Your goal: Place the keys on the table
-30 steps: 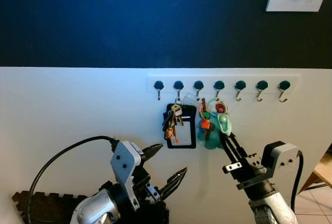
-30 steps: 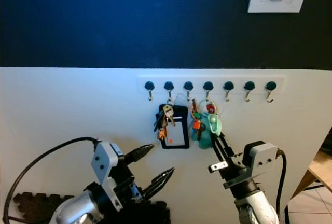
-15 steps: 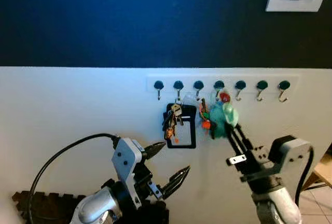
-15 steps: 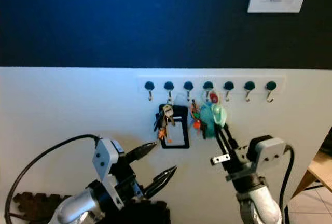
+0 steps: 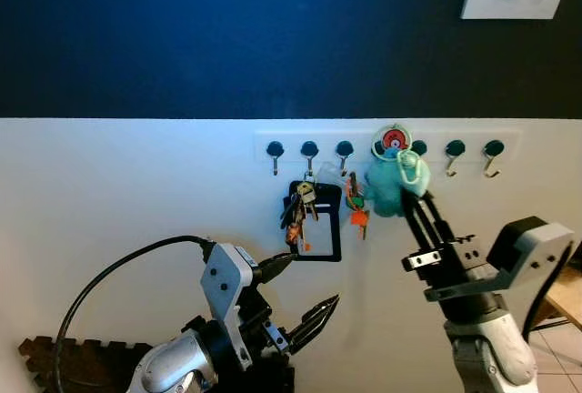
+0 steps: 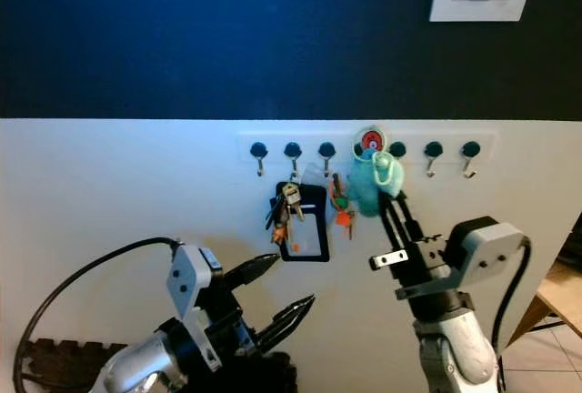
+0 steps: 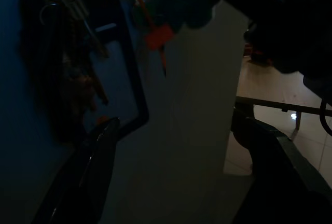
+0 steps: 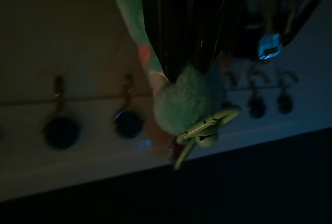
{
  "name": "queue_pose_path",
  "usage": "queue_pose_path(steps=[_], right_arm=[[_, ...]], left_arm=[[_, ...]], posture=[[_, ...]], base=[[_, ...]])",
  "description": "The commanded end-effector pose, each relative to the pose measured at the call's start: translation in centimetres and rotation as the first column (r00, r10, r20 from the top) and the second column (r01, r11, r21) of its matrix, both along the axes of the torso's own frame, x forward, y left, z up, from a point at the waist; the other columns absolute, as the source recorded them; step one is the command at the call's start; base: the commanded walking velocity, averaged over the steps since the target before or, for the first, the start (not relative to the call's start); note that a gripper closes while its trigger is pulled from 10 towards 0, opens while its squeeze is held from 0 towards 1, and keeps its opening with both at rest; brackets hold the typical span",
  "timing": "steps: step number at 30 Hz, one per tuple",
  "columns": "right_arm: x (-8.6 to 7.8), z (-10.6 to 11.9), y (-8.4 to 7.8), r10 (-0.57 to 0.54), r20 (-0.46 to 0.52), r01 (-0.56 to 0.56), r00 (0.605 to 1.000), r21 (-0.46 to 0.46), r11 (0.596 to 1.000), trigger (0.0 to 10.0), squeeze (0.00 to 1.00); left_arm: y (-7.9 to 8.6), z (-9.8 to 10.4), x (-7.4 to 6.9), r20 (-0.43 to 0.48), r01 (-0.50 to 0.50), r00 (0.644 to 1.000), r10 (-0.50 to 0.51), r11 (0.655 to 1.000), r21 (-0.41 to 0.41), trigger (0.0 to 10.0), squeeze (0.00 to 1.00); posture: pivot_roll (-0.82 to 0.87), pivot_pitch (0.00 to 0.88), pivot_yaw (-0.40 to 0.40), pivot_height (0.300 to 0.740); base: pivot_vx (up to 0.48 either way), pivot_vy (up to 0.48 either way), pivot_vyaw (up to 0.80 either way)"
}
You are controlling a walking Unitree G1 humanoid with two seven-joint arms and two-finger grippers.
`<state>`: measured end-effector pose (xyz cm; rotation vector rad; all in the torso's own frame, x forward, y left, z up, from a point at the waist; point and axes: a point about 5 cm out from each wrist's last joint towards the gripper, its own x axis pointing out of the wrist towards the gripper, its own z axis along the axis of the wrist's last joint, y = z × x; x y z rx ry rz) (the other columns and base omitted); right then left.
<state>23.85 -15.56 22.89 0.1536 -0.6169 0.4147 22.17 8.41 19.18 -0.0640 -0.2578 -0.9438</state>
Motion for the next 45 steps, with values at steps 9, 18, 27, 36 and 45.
queue_pose_path(steps=[9, 18, 27, 36, 45], right_arm=[[-1.5, -4.1, 3.4, 0.236, -0.208, -0.267, 0.949, -0.141, 0.953, 0.0, 0.0], [-1.5, -4.7, 3.0, 0.22, -0.238, -0.258, 0.946, -0.143, 0.955, 0.0, 0.0], [-1.9, -6.6, 0.4, 0.04, -0.234, -0.076, 0.971, -0.147, 0.986, 0.0, 0.0], [-3.7, -13.0, -1.8, -0.068, -0.434, -0.014, 0.898, -0.183, 0.983, 0.0, 0.0], [-5.8, -18.8, -3.3, -0.161, -0.614, 0.05, 0.773, -0.193, 0.98, 0.0, 0.0]], left_arm=[[-0.2, -0.2, -0.3, -0.019, 0.015, 1.0, -0.015, 1.0, -0.013, 10.0, 0.0], [-0.2, -0.2, -0.3, -0.027, 0.022, 0.999, -0.023, 1.0, -0.017, 10.0, 0.0], [1.1, -1.3, 0.5, -0.05, -0.085, 0.995, 0.085, 0.996, -0.001, 10.0, 0.0], [3.6, -4.4, 1.8, -0.099, -0.276, 0.954, 0.284, 0.957, 0.093, 10.0, 0.0], [5.7, -9.3, 1.1, -0.173, -0.312, 0.915, 0.365, 0.911, 0.271, 10.0, 0.0]], posture=[[0.07, 0.028, 0.025, 0.74], [0.07, 0.028, 0.027, 0.74], [0.07, 0.024, 0.03, 0.74], [0.06, 0.012, 0.034, 0.74], [0.06, 0.0, 0.037, 0.74]], base=[[0.0, 0.0, 0.0], [0.0, 0.0, 0.0], [0.0, 0.0, 0.0], [0.0, 0.0, 0.0], [0.0, 0.0, 0.0]])
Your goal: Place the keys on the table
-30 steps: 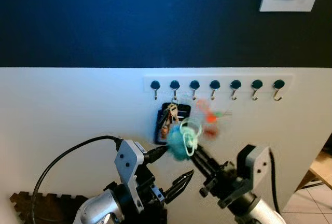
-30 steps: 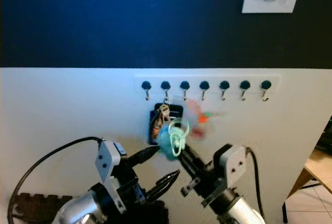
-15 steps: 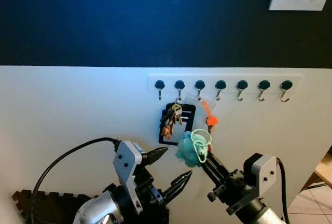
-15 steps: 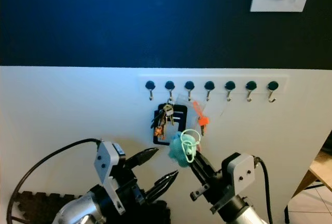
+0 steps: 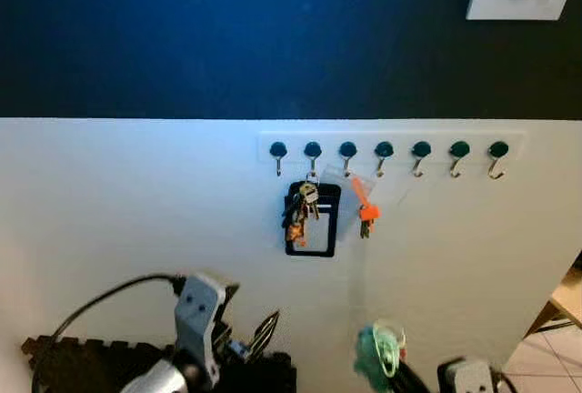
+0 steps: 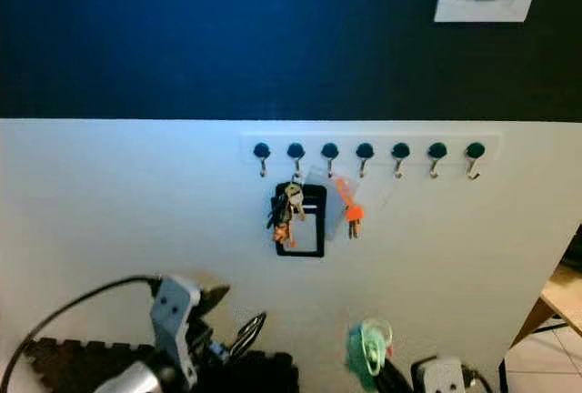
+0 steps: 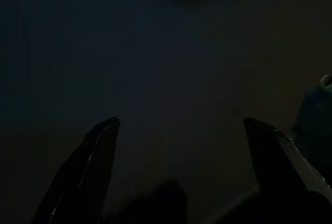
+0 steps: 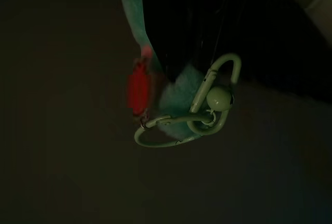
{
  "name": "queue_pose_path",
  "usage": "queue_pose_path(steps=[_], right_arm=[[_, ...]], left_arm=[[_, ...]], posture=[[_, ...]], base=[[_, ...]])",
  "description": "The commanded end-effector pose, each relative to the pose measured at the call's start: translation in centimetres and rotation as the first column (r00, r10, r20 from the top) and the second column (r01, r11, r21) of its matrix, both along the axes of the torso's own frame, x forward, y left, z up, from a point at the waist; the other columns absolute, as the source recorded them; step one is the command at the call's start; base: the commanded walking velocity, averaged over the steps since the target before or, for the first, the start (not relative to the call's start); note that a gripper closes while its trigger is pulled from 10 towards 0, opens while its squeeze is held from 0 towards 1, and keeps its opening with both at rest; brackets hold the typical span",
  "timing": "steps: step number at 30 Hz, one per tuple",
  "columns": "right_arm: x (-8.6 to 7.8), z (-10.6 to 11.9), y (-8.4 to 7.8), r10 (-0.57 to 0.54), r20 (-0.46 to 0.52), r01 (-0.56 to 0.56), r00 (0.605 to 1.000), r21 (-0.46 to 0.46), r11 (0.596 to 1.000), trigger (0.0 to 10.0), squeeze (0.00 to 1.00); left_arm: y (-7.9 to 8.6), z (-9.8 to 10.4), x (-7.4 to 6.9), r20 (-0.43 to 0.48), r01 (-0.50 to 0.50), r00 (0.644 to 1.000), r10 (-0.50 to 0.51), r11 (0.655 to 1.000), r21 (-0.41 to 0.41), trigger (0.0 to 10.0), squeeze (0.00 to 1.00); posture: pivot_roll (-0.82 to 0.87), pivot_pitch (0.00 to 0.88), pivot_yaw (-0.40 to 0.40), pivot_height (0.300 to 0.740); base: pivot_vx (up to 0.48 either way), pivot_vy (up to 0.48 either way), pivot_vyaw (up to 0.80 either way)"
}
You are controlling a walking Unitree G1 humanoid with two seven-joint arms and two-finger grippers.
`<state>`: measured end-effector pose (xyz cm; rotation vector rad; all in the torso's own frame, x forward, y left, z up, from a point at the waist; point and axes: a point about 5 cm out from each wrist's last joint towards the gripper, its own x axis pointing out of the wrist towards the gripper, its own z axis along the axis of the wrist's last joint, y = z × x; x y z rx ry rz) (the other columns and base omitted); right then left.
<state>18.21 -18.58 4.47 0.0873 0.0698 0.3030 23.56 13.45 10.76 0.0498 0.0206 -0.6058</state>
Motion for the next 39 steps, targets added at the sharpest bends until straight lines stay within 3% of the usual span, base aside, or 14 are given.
queue_pose_path(steps=[1, 3, 5, 7, 8, 9, 11, 13, 16, 18, 19, 22, 32, 39], right_arm=[[-0.2, -3.7, -1.1, -0.154, -0.158, 0.161, 0.975, 0.035, 0.986, 0.0, 0.0], [-0.2, -4.7, -1.3, -0.197, -0.212, 0.211, 0.957, 0.046, 0.976, 0.0, 0.0], [0.0, -6.8, -1.5, -0.249, -0.317, 0.27, 0.915, 0.024, 0.963, 1.5, 0.0], [0.0, -7.3, -1.6, -0.254, -0.341, 0.272, 0.905, 0.007, 0.962, 1.5, 0.0], [0.3, -7.9, -1.5, -0.262, -0.375, 0.273, 0.89, -0.025, 0.962, 10.0, 0.0], [0.5, -8.2, -1.4, -0.266, -0.392, 0.27, 0.881, -0.045, 0.962, 10.0, 0.0], [0.5, -8.2, -1.4, -0.266, -0.392, 0.27, 0.881, -0.045, 0.962, 10.0, 0.0], [1.0, -9.1, -0.9, -0.237, -0.449, 0.235, 0.861, -0.061, 0.97, 10.0, 0.0], [0.9, -10.2, -0.5, -0.207, -0.522, 0.178, 0.828, -0.106, 0.978, 10.0, 0.0], [0.5, -10.7, -0.5, -0.21, -0.56, 0.174, 0.801, -0.117, 0.978, 10.0, 0.0], [-0.5, -11.7, -0.7, -0.222, -0.619, 0.137, 0.754, -0.182, 0.974, 10.0, 0.0], [-1.1, -12.1, -1.1, -0.244, -0.647, 0.163, 0.723, -0.183, 0.97, 10.0, 0.0], [-1.9, -12.7, -0.9, -0.27, -0.652, 0.205, 0.708, -0.176, 0.963, 10.0, 0.0], [-1.8, -12.8, -0.4, -0.258, -0.661, 0.21, 0.704, -0.154, 0.966, 10.0, 0.0]], left_arm=[[2.3, -4.9, -1.2, -0.176, -0.046, 0.982, 0.069, 0.991, 0.128, 10.0, 0.0], [3.0, -6.3, -1.5, -0.232, -0.074, 0.967, 0.109, 0.985, 0.153, 10.0, 0.0], [4.3, -8.9, -1.7, -0.325, -0.181, 0.913, 0.245, 0.96, 0.215, 10.0, 0.0], [4.6, -9.6, -1.7, -0.345, -0.209, 0.895, 0.282, 0.95, 0.232, 10.0, 0.0], [5.2, -11.0, -1.9, -0.394, -0.272, 0.847, 0.357, 0.928, 0.256, 10.0, 0.0], [5.5, -11.9, -2.1, -0.424, -0.309, 0.812, 0.4, 0.912, 0.27, 10.0, 0.0], [5.5, -11.9, -2.1, -0.424, -0.309, 0.812, 0.4, 0.912, 0.27, 10.0, 0.0], [6.1, -14.3, -3.0, -0.505, -0.358, 0.699, 0.506, 0.859, 0.366, 10.0, 0.0], [6.0, -15.8, -4.0, -0.554, -0.345, 0.636, 0.537, 0.84, 0.418, 10.0, 0.0], [5.8, -16.1, -4.2, -0.559, -0.31, 0.647, 0.519, 0.848, 0.429, 10.0, 0.0], [5.0, -16.4, -4.5, -0.554, -0.245, 0.699, 0.453, 0.879, 0.409, 10.0, 0.0], [4.5, -16.8, -4.9, -0.584, -0.222, 0.692, 0.424, 0.895, 0.387, 10.0, 0.0], [5.1, -17.6, -4.7, -0.57, -0.296, 0.646, 0.508, 0.855, 0.426, 10.0, 0.0], [5.4, -17.9, -4.8, -0.557, -0.246, 0.664, 0.499, 0.849, 0.467, 10.0, 0.0]], posture=[[0.05, 0.0, 0.047, 0.74], [0.05, 0.0, 0.047, 0.74], [0.06, 0.0, 0.042, 0.74], [0.06, 0.0, 0.042, 0.74], [0.06, 0.0, 0.041, 0.74], [0.06, 0.0, 0.041, 0.74], [0.06, 0.0, 0.041, 0.74], [0.05, 0.0, 0.039, 0.74], [0.06, 0.0, 0.033, 0.74], [0.06, 0.0, 0.031, 0.74], [0.06, 0.0, 0.024, 0.74], [0.06, 0.0, 0.021, 0.74], [0.04, 0.006, 0.029, 0.74], [0.05, 0.005, 0.022, 0.74]], base=[[0.0, 0.0, 0.0], [0.0, 0.0, 0.0], [0.0, 0.0, 0.0], [0.0, 0.0, 0.0], [0.0, 0.0, 0.0], [0.0, 0.0, 0.0], [0.0, 0.0, 0.0], [0.0, 0.0, 0.0], [0.0, 0.0, 0.0], [0.0, 0.0, 0.0], [0.0, 0.0, 0.0], [0.0, 0.0, 0.0], [0.0, 0.0, 0.0], [0.0, 0.0, 0.0]])
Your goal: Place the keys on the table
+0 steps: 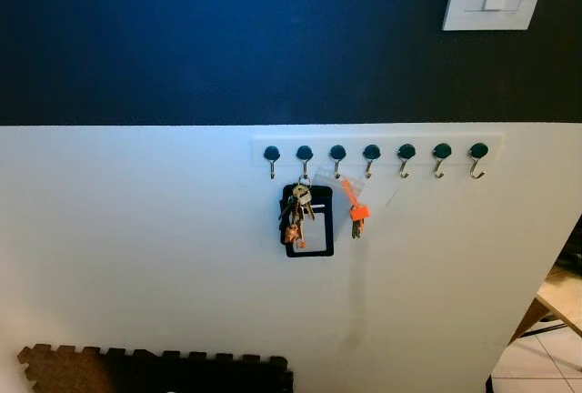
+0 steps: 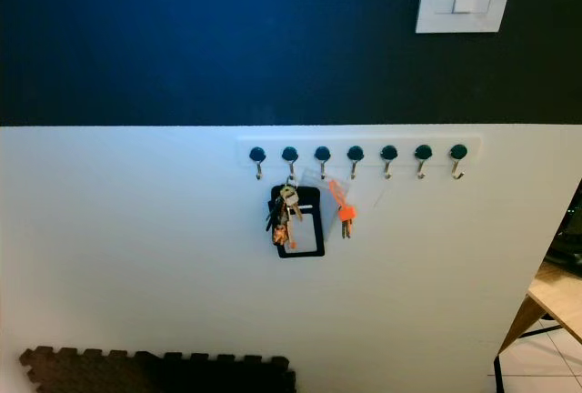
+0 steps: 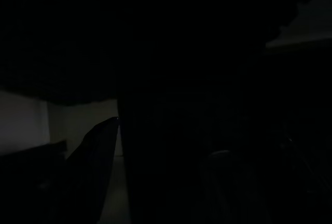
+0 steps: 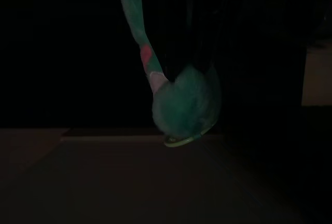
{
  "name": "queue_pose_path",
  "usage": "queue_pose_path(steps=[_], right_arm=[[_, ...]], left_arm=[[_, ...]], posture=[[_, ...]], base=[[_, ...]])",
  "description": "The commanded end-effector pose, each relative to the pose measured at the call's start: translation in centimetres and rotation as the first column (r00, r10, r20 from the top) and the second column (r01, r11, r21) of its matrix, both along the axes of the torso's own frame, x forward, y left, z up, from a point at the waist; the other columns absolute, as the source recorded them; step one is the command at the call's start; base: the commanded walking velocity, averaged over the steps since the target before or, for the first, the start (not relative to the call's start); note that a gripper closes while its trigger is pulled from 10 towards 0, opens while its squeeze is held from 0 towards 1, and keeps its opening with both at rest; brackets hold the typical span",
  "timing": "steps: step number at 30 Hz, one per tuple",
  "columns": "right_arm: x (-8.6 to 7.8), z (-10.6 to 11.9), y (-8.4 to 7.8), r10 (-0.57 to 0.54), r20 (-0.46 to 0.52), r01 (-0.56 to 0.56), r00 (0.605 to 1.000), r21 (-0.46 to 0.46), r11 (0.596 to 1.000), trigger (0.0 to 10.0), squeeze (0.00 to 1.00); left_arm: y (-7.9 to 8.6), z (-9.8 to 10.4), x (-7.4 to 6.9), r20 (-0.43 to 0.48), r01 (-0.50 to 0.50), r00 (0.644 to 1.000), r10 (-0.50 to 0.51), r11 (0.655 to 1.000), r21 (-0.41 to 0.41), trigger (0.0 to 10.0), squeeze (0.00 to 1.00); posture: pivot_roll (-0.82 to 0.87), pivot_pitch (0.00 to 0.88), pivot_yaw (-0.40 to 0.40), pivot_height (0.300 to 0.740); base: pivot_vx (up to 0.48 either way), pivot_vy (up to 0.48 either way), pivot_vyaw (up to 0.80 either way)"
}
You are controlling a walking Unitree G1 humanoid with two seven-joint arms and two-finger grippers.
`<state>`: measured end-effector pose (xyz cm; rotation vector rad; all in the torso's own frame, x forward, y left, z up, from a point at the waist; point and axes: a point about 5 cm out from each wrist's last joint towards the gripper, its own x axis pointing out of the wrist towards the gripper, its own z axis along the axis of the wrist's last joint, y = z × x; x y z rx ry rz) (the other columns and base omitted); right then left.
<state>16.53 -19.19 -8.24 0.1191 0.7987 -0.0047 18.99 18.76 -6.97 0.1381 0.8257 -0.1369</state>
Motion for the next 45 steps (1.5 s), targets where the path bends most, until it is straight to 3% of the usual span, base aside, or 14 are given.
queue_pose_path(steps=[1, 15, 27, 39, 45], right_arm=[[-0.1, -0.2, 0.3, -0.01, -0.007, 0.01, 1.0, 0.02, 1.0, 10.0, 0.0], [-0.4, -0.4, 0.4, -0.008, -0.018, 0.008, 1.0, 0.025, 1.0, 10.0, 0.0], [-0.6, -0.5, 0.3, -0.008, -0.03, 0.009, 1.0, 0.024, 1.0, 10.0, 0.0], [-0.8, -0.6, 0.1, -0.031, -0.04, 0.032, 0.999, 0.03, 0.999, 10.0, 0.0], [-1.0, -0.6, 0.2, -0.041, -0.04, 0.042, 0.998, 0.034, 0.999, 10.0, 0.0]], left_arm=[[0.1, -0.2, -0.2, -0.012, 0.045, 0.999, -0.044, 0.998, 0.036, 10.0, 0.0], [-0.2, -0.6, -0.3, -0.015, -0.045, 0.999, 0.045, 0.999, -0.025, 10.0, 0.0], [0.4, -0.9, -0.7, -0.038, -0.047, 0.998, 0.046, 0.999, -0.016, 10.0, 0.0], [-0.4, -1.0, -0.5, -0.045, -0.024, 0.999, 0.023, 1.0, -0.015, 10.0, 0.0], [-0.3, -1.2, -1.0, -0.064, -0.009, 0.998, 0.008, 1.0, -0.014, 10.0, 0.0]], posture=[[0.05, 0.005, 0.022, 0.74], [0.04, 0.01, 0.016, 0.74], [0.04, 0.011, 0.016, 0.74], [0.05, 0.015, 0.021, 0.74], [0.04, 0.018, 0.023, 0.74]], base=[[0.0, 0.0, 0.0], [-0.02, 0.0, 0.0], [-0.312, 0.0, 0.0], [-0.331, 0.0, 0.0], [-0.333, 0.0, 0.0]])
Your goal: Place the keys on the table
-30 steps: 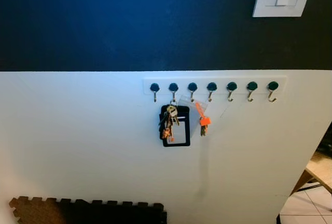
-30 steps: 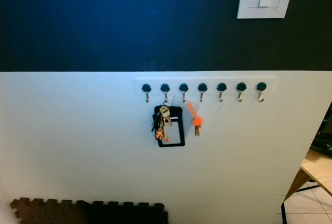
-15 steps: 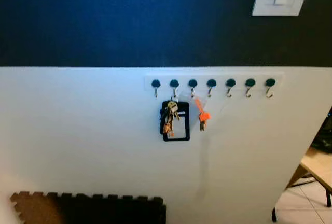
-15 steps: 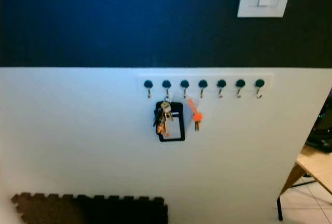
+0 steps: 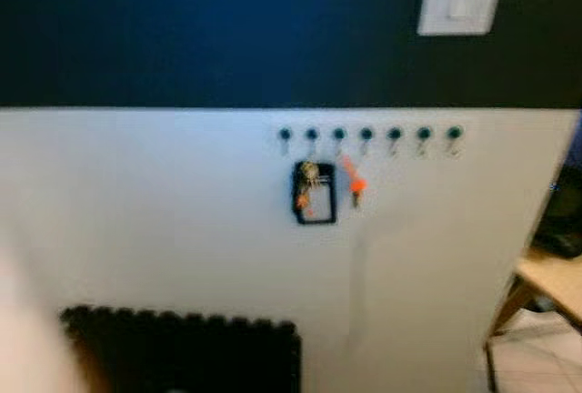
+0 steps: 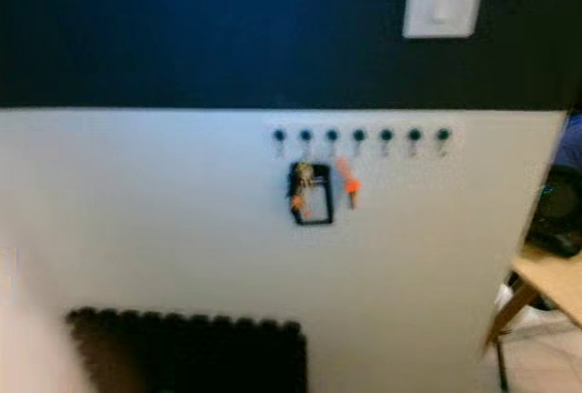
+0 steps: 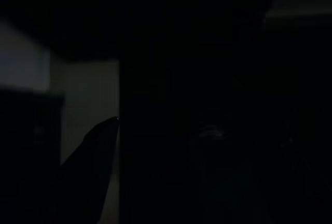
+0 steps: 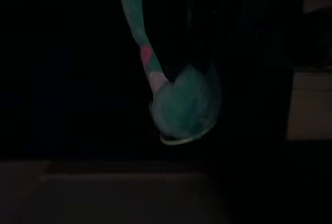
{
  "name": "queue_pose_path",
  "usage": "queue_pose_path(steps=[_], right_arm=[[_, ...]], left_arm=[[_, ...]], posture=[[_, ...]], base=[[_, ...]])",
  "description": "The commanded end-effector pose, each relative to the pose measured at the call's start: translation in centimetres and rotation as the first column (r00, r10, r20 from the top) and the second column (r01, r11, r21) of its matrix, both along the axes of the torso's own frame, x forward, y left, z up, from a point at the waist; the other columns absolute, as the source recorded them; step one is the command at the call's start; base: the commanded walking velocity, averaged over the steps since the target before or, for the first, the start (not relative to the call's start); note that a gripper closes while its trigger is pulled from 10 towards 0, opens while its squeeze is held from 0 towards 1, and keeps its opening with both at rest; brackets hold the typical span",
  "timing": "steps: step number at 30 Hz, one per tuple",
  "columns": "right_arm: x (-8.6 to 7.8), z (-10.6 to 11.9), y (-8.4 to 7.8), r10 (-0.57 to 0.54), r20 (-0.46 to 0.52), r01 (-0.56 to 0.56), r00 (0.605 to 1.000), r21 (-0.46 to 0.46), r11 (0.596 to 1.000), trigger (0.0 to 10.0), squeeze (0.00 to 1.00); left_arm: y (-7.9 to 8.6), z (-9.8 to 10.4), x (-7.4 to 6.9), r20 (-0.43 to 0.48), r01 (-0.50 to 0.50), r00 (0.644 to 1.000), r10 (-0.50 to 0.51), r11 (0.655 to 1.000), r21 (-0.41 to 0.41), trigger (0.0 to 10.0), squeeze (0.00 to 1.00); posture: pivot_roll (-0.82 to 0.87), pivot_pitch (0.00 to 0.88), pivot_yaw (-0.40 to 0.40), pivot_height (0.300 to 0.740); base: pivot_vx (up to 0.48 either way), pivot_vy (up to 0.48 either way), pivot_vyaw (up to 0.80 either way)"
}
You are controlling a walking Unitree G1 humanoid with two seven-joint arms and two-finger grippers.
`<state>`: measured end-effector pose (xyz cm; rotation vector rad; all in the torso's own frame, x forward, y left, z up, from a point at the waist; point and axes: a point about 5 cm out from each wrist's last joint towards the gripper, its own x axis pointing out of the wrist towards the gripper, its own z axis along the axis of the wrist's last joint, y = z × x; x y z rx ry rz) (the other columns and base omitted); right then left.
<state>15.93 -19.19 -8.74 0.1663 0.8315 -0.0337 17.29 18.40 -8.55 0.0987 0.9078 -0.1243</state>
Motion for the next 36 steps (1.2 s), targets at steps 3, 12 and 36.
queue_pose_path(steps=[3, 12, 36], right_arm=[[-0.41, -0.16, 0.17, -0.001, -0.004, 0.001, 1.0, 0.004, 1.0, 10.0, 0.0], [-0.5, -0.18, 0.16, -0.009, -0.002, 0.009, 1.0, 0.008, 1.0, 10.0, 0.0], [-0.11, -0.07, 0.45, -0.008, 0.004, 0.008, 1.0, 0.027, 1.0, 10.0, 0.0]], left_arm=[[0.27, 0.28, 0.51, 0.014, 0.023, 1.0, -0.023, 1.0, 0.01, 10.0, 0.0], [0.42, 0.07, 0.05, -0.007, 0.048, 0.999, -0.048, 0.999, 0.01, 10.0, 0.0], [-0.22, -0.07, 0.03, -0.018, 0.106, 0.994, -0.105, 0.993, 0.043, 10.0, 0.0]], posture=[[0.04, 0.019, 0.024, 0.74], [0.04, 0.016, 0.024, 0.74], [0.05, 0.012, 0.021, 0.74]], base=[[-0.329, 0.0, 0.0], [-0.174, 0.0, 0.0], [0.0, -0.119, 0.0]])
